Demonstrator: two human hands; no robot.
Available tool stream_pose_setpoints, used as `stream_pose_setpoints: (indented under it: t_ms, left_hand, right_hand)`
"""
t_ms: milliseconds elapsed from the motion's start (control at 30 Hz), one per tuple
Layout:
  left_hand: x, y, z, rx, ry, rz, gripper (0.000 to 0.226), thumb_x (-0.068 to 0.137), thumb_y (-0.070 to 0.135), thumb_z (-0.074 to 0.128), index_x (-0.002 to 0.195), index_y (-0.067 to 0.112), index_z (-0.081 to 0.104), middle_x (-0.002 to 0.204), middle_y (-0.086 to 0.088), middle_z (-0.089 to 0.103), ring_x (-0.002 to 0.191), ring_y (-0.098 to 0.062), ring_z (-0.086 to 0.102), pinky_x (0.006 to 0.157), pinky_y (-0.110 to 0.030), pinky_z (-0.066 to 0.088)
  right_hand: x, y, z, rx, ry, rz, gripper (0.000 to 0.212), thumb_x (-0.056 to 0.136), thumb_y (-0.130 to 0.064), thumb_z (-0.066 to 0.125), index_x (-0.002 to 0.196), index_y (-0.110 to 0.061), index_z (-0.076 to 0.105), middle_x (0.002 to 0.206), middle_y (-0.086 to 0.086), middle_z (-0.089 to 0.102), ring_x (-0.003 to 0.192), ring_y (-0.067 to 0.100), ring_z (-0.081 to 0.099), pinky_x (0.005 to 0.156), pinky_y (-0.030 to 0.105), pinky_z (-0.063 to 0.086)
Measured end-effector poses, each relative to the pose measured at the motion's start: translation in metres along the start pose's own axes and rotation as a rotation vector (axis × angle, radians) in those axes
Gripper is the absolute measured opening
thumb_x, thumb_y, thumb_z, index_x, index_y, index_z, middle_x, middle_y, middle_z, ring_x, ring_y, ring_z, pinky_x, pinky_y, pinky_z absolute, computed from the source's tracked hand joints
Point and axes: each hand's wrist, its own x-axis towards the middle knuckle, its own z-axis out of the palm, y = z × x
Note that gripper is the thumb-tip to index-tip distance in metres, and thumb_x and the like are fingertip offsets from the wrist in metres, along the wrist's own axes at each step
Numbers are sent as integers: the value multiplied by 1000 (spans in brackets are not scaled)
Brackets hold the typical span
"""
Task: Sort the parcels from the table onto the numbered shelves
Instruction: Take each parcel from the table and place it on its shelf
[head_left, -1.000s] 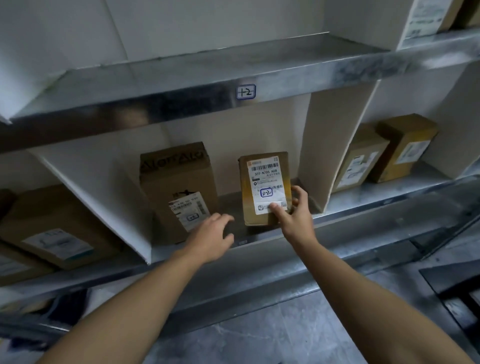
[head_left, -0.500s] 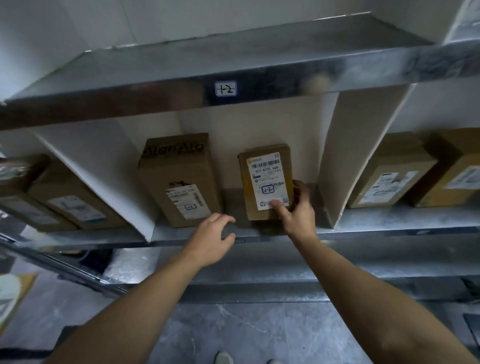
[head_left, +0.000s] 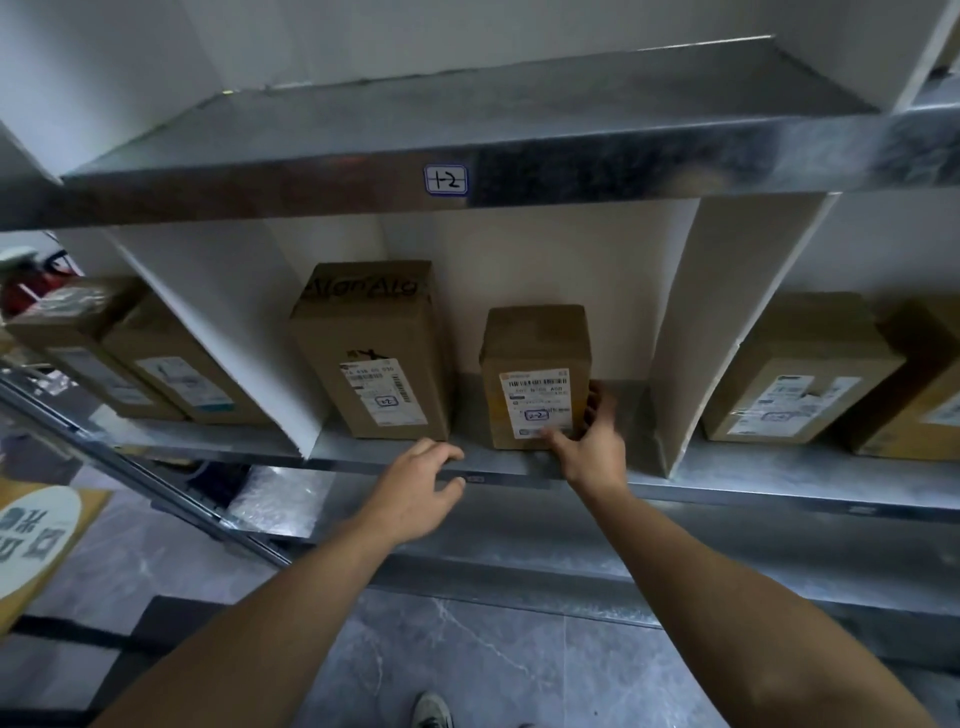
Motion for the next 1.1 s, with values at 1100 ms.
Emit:
stream_pose_setpoints:
  t_ms: [1100]
  left_hand:
    - [-92, -96, -33, 113, 66, -116, 40, 94, 35, 55, 132, 25, 52, 129, 2, 52, 118, -19, 49, 100, -38, 43]
  right_hand:
    - [-106, -15, 85, -857, -380, -434, 39, 100, -39, 51, 133, -18, 53, 132, 6, 53, 122, 27, 48, 101, 40, 43]
